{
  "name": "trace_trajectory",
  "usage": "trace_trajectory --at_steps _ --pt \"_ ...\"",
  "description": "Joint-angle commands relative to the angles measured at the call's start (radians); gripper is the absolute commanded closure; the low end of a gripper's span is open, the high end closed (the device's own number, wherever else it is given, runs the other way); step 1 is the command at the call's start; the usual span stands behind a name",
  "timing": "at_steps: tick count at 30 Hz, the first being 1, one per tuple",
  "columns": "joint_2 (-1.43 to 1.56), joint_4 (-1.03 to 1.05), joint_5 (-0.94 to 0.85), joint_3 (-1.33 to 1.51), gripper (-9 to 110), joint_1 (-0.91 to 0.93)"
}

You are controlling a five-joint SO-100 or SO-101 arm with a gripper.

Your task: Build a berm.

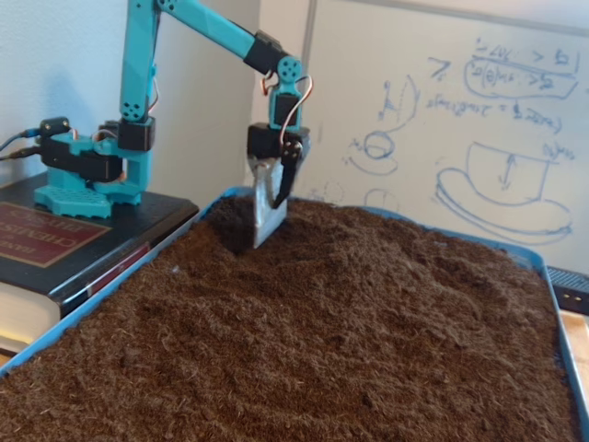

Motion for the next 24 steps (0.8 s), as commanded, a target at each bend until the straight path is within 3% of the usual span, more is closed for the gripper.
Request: trace_trajectory --at_steps 1,13,24 --pt "-0.006 -0.043 0.052 -0.015 101 -0.037" --pt "-0.104 -0.058 0.124 -0.038 101 -0.067" --pt "-0.333 -0.058 0.115 -0.403 101 -0.003"
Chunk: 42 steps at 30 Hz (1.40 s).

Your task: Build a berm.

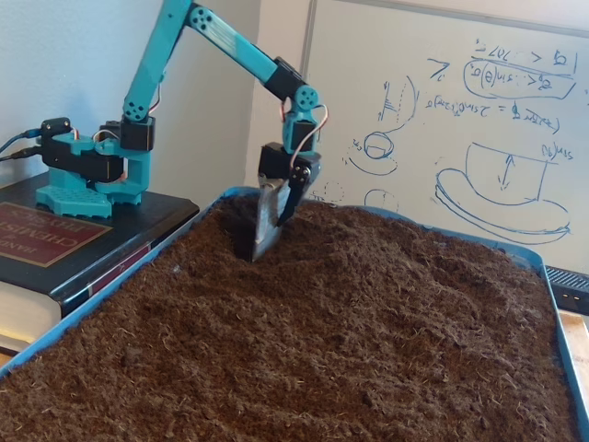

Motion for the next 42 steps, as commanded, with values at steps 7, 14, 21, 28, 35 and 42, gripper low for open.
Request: trace_trajectory --at_steps 7,14,21,28,35,42 --pt "-0.1 -0.014 -0.008 -0.377 101 0.067" --pt "-0.038 0.002 -0.008 -0.509 101 0.126" --pt "0.035 0.002 -0.009 -0.518 101 0.155" --pt "0.104 0.037 -0.008 -0.485 101 0.175" --pt "0.252 0.328 -0.011 -0.245 101 0.183" --pt "0.336 0.494 -0.144 -0.035 101 0.242"
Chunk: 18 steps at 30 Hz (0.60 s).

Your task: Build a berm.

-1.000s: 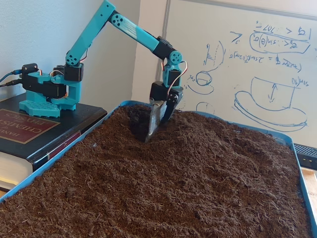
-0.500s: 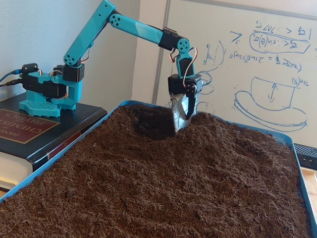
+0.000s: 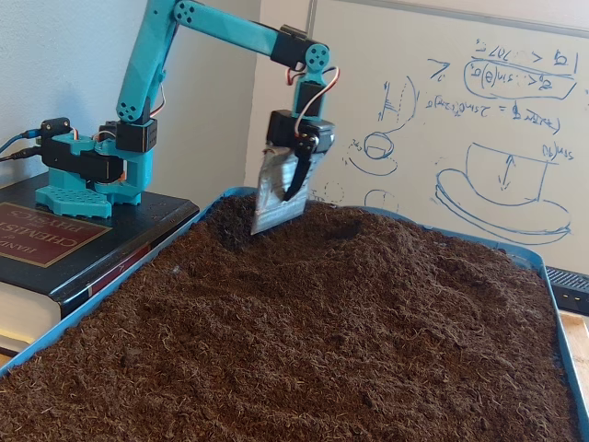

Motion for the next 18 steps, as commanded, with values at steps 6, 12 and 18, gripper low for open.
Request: trace_trajectory --at_steps 6,12,18 --pt "0.121 -0.064 -0.249 0.163 101 0.196" --pt "0.098 -0.196 -0.434 0.29 101 0.299" --pt "0.011 -0.278 -0.554 0.334 101 0.37"
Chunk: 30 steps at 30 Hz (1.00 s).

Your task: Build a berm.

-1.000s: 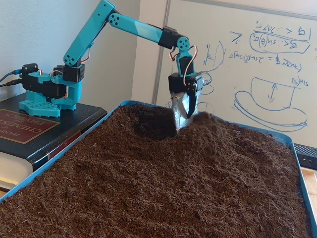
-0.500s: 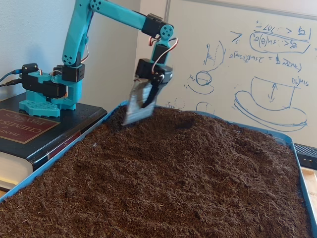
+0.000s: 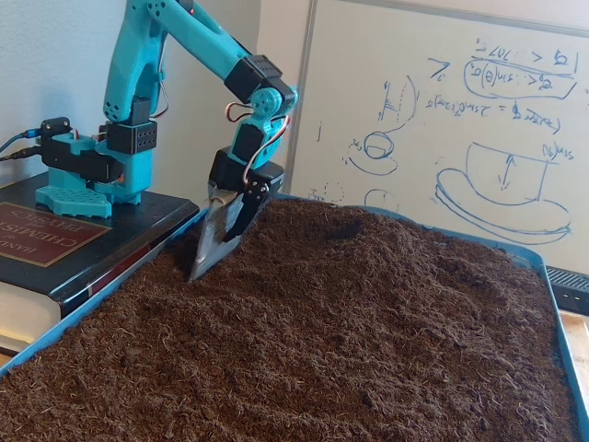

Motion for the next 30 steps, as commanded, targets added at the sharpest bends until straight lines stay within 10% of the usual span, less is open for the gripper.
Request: trace_trajectory --at_steps 1,30 --pt "-0.011 -0.044 -0.044 -0.006 101 0.037" --pt "-0.187 -0.258 -0.035 -0.442 101 0.04"
